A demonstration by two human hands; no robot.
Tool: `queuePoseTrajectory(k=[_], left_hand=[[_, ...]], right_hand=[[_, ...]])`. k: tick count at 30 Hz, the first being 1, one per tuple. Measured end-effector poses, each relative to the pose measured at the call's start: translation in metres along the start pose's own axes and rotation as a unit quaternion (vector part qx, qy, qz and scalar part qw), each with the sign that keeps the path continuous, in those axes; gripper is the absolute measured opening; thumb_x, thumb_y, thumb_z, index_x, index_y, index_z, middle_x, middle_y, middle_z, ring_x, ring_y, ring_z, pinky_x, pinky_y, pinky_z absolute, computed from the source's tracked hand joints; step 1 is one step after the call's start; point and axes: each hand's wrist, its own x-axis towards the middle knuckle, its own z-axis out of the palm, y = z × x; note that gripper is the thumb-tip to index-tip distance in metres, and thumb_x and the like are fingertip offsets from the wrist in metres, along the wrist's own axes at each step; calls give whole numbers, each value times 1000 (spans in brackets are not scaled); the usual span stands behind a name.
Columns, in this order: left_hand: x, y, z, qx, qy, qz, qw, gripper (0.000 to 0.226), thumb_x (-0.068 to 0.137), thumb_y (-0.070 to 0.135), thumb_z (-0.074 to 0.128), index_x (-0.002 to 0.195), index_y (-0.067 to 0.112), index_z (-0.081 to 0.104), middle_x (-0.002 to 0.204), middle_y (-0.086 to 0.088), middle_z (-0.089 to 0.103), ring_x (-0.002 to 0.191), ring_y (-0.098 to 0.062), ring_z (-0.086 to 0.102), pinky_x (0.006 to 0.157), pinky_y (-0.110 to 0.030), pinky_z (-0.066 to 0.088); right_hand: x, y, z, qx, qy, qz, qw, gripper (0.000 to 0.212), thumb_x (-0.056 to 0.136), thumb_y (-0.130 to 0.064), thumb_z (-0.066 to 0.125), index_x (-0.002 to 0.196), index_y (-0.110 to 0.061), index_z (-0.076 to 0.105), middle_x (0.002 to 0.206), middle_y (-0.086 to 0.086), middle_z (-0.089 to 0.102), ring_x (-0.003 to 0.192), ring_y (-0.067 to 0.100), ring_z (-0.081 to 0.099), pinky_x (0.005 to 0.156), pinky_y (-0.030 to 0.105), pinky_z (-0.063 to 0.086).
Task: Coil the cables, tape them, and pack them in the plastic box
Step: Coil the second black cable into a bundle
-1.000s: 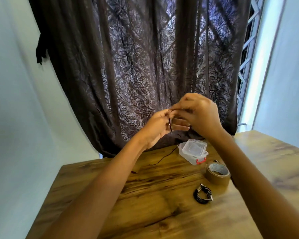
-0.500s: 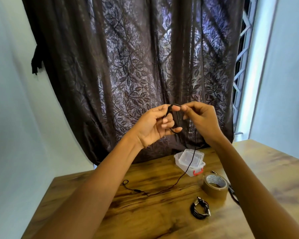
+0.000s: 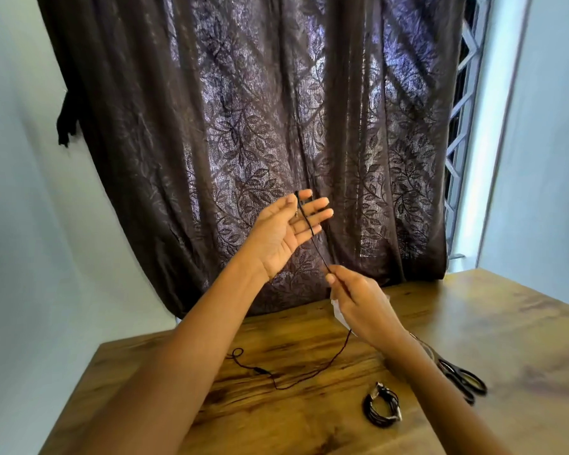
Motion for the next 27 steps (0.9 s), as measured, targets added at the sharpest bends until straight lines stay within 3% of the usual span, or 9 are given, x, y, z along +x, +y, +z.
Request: queuePoseTrajectory(k=[5, 7, 9, 12, 15, 19, 22, 27], left_hand=[[2, -7, -2, 129, 26, 8, 991, 25, 100, 18, 33, 102, 15, 57, 98, -4, 70, 88, -17, 68, 99, -40, 46], [1, -13, -2, 183, 21, 13, 983, 24, 101, 19, 33, 101, 15, 57, 98, -3, 70, 87, -16, 69, 99, -40, 46], [-1, -17, 1, 221, 14, 13, 975, 24, 101, 19, 33, 103, 14, 56, 97, -3, 69, 85, -14, 69, 97, -39, 47], [-5, -20, 10, 256, -8, 6, 967, 23, 101, 17, 34, 108, 12, 55, 85, 3, 69, 66, 1, 65, 87, -31, 50], [-10, -21, 20, 287, -52, -11, 956, 20, 100, 16, 36, 97, 17, 56, 67, 10, 69, 62, -1, 65, 92, -37, 44], [-9, -21, 21, 229, -66, -56, 969, 27, 100, 14, 33, 91, 10, 58, 61, -1, 67, 59, -13, 63, 84, -40, 49], [-11, -17, 22, 203, -87, -82, 972, 31, 101, 14, 31, 92, 6, 60, 54, -1, 59, 49, -11, 55, 88, -46, 48], [-17, -6, 27, 95, -121, -96, 983, 32, 99, 12, 30, 95, 4, 61, 53, 1, 54, 46, -8, 49, 84, -49, 51]], right_hand=[[-6, -4, -14, -133, -82, -48, 987, 39, 96, -11, 41, 134, -16, 42, 110, 2, 59, 88, 22, 61, 71, 35, 51], [0, -12, -22, -195, -25, -106, 975, 43, 86, 0, 53, 126, -16, 52, 99, 3, 61, 77, 25, 64, 61, 41, 55], [8, -19, -34, -232, 48, -166, 957, 36, 75, 3, 66, 106, -17, 65, 83, 1, 62, 63, 23, 64, 43, 36, 52], [22, -29, -54, -244, 99, -231, 937, 17, 78, -7, 66, 90, -18, 71, 77, -2, 62, 66, 17, 63, 42, 24, 46], [39, -33, -68, -190, 122, -247, 942, 18, 82, -22, 55, 86, -16, 72, 76, -1, 65, 66, 17, 64, 49, 22, 44], [59, -30, -83, -96, 138, -206, 964, 6, 76, -21, 70, 80, -17, 72, 78, -3, 66, 70, 14, 63, 58, 37, 52], [71, -25, -93, -31, 134, -170, 976, 7, 73, -25, 76, 77, -19, 72, 75, -9, 67, 69, 7, 62, 64, 32, 52], [78, -15, -90, 124, 109, -99, 981, 22, 73, -35, 71, 72, -14, 69, 57, 2, 60, 48, 11, 49, 48, 23, 40]])
